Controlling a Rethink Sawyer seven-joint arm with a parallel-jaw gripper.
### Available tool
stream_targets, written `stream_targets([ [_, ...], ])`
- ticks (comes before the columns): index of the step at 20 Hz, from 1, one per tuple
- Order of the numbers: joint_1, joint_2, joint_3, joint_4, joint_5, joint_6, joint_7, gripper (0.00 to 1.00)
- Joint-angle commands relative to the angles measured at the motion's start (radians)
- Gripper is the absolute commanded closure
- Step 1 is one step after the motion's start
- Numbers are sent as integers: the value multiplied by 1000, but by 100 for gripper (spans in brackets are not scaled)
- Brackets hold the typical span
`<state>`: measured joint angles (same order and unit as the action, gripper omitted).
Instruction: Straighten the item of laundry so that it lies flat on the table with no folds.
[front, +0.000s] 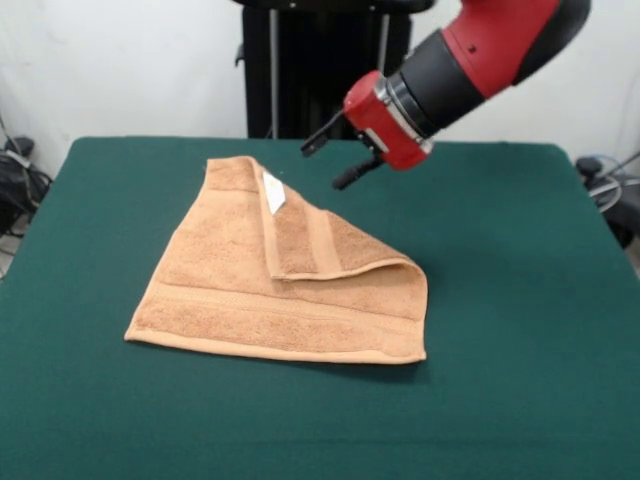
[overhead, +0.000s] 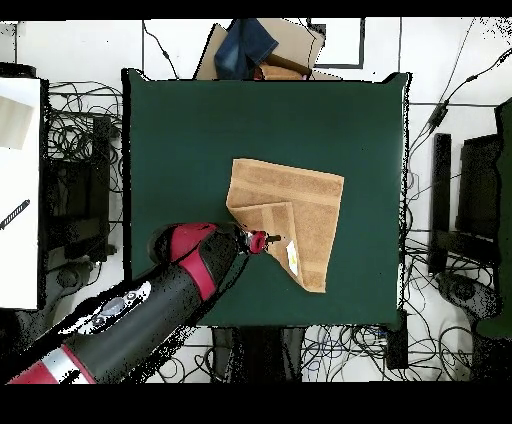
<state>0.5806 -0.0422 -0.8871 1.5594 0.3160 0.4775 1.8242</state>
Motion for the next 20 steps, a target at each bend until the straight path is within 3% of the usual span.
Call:
stream_targets([
  [1,-12,81,74,-146,73,102,300,0],
  [20,-55,128,90,-315,70,223,270,0],
])
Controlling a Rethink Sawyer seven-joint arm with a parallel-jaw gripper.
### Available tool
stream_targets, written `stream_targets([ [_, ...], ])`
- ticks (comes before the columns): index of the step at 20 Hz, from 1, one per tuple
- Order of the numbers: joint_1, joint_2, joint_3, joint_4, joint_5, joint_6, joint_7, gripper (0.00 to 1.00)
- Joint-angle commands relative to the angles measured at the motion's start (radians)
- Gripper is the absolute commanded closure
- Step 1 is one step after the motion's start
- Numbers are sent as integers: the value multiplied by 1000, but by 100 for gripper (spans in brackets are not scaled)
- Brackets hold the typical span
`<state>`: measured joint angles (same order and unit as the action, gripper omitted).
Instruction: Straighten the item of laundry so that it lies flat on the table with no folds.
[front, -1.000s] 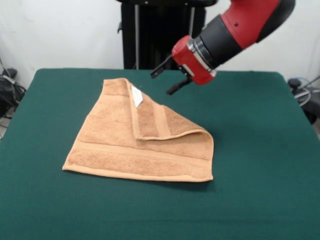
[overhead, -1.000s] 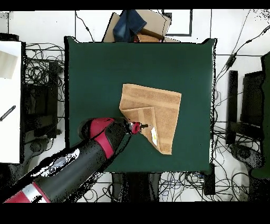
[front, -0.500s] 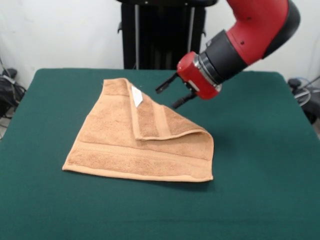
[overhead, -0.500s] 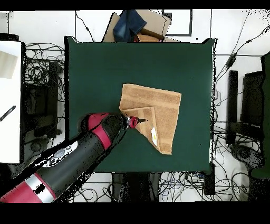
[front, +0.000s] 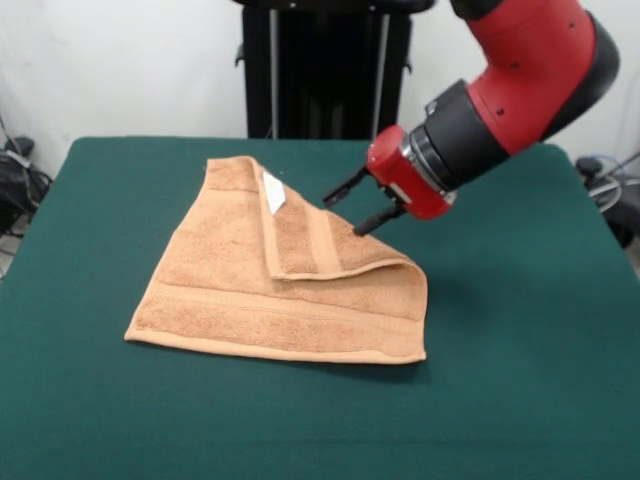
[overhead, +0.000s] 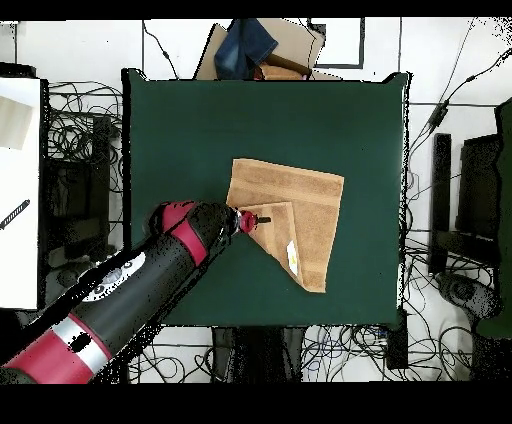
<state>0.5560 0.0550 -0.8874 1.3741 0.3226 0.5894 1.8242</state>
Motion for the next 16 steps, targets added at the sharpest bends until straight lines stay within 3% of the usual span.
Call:
stream_targets([
  [1,-29,32,87,-134,63,120,274,0],
  [10,-42,-5,61,-152,28,201,234,0],
  [16,-73,48,102,-173,38,122,245,0],
])
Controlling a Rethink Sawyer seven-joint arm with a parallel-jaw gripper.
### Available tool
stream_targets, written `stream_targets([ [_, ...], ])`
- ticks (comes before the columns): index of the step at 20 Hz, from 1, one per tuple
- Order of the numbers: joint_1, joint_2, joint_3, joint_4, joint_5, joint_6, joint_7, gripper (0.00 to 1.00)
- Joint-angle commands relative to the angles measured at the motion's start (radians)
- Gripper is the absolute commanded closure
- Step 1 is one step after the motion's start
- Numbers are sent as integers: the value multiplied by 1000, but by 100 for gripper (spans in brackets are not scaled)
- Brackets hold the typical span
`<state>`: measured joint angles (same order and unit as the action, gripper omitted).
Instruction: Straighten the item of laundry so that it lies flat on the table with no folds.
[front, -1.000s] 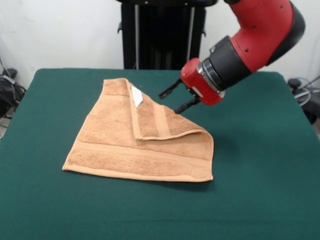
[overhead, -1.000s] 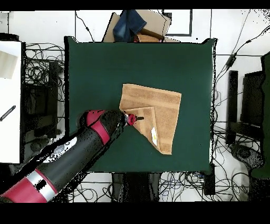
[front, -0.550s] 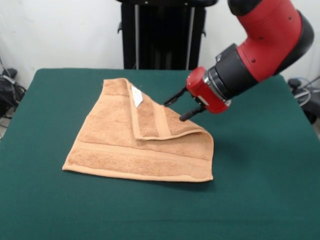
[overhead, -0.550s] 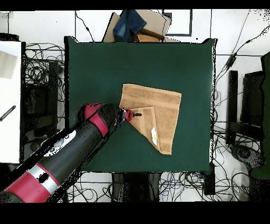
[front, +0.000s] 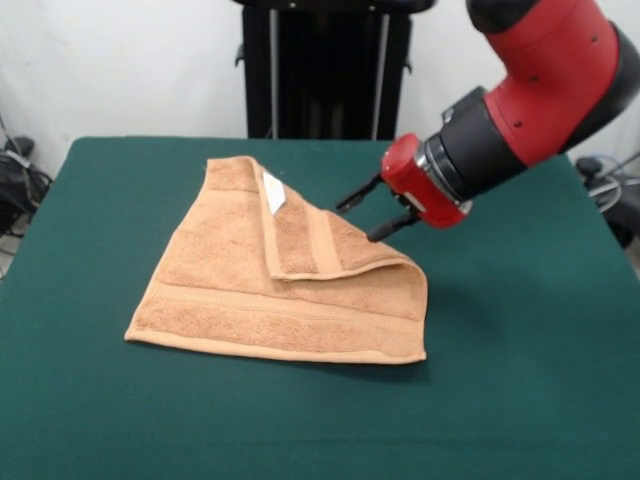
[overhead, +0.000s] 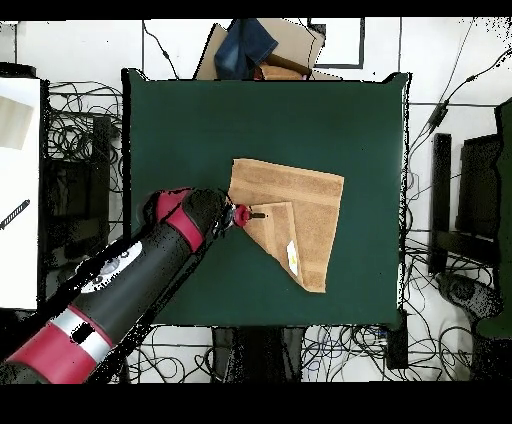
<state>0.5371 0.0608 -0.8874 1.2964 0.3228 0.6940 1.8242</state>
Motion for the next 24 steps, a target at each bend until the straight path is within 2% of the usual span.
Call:
stream_targets([
  [1,-58,50,109,-97,38,3,245,0],
  [16,-53,80,142,-63,53,-76,279,0],
  [24,-44,79,167,-11,68,-113,299,0],
])
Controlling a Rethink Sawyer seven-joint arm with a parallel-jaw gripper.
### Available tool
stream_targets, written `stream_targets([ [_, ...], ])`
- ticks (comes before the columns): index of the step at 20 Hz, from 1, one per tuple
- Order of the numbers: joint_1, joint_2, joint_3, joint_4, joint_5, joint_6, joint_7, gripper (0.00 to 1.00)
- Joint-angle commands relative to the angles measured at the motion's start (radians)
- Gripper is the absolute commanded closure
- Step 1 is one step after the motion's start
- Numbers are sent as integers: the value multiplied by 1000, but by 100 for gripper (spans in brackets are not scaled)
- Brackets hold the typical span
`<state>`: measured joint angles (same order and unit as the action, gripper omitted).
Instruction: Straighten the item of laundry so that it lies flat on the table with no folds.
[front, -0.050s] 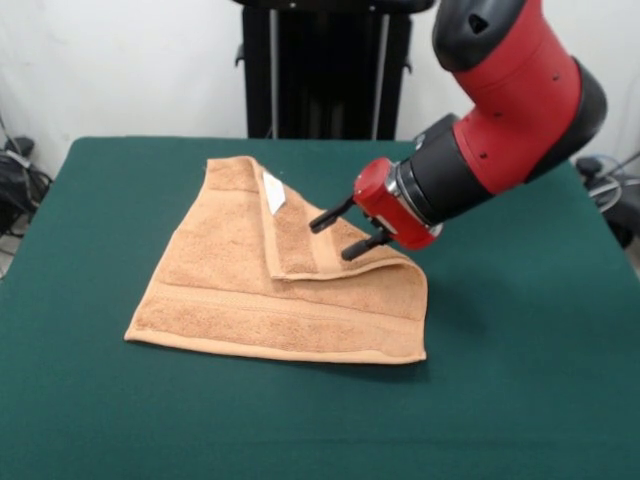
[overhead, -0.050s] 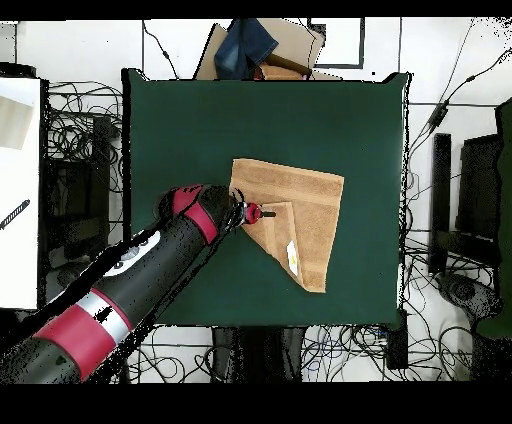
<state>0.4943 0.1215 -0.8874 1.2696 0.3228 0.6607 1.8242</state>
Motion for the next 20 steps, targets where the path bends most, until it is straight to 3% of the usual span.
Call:
stream_targets([
  [1,-2,19,168,14,67,-77,295,0],
  [10,-25,-24,178,9,46,-17,224,0],
  [20,-31,-25,176,16,38,-25,231,0],
])
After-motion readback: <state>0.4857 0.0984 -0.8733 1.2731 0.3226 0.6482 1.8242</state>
